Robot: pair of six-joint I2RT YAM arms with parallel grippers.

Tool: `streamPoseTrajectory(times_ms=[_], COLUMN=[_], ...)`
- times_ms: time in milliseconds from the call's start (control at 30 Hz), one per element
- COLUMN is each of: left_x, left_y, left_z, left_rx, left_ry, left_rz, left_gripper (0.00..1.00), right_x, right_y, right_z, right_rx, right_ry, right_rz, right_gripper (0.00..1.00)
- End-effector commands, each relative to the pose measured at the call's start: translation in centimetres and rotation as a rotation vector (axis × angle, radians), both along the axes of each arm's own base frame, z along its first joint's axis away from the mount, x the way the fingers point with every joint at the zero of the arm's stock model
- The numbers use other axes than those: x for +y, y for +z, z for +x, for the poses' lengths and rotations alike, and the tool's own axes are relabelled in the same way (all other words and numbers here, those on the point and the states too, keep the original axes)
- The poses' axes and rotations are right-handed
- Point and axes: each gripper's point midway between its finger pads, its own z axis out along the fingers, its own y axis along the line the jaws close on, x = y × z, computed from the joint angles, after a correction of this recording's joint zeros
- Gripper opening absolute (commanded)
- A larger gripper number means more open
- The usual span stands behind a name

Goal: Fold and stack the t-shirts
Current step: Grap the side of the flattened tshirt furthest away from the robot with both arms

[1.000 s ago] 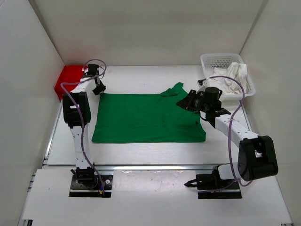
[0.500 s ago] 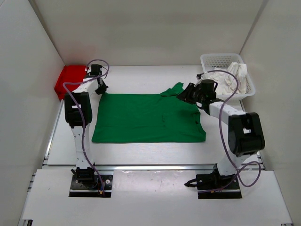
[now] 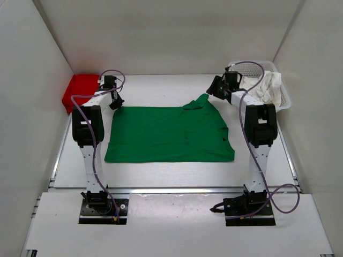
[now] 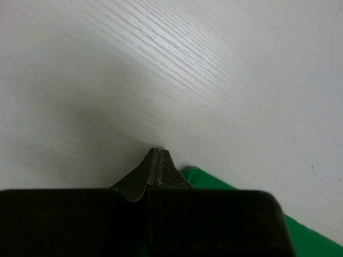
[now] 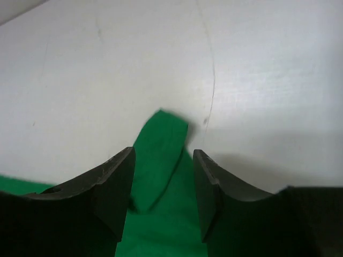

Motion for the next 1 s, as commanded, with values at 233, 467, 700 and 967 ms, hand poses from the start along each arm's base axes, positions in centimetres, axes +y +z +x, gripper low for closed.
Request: streamPoseTrajectory(times_ms=[233, 467, 700, 967], left_x=[-1.3, -1.4, -1.5, -2.0], left_y=[4.1, 4.2, 3.5, 3.8], left_z=[-0.1, -0.2, -0.3, 0.1], left_rx=[-0.082, -0.098, -0.089, -0.095], left_ry=[-0.034, -0.037, -0.037, -0.046], left_rz=[-0.046, -0.063, -0.073, -0.073], left_gripper=[0.0, 0.0, 0.0, 0.0], right_x=[0.0, 0.2, -0.8, -0.7], right_y=[-3.5, -2.9, -2.0, -2.0], right_z=[4.6, 4.3, 2.5, 3.2], right_rx=[0.122, 0.12, 0.09, 0.074], right_ry=[-0.004, 0.005, -0.012, 0.026], right_rz=[-0.098, -0.087, 0.005, 0.075], right_gripper=[0.41, 0.34, 0.3, 0.27])
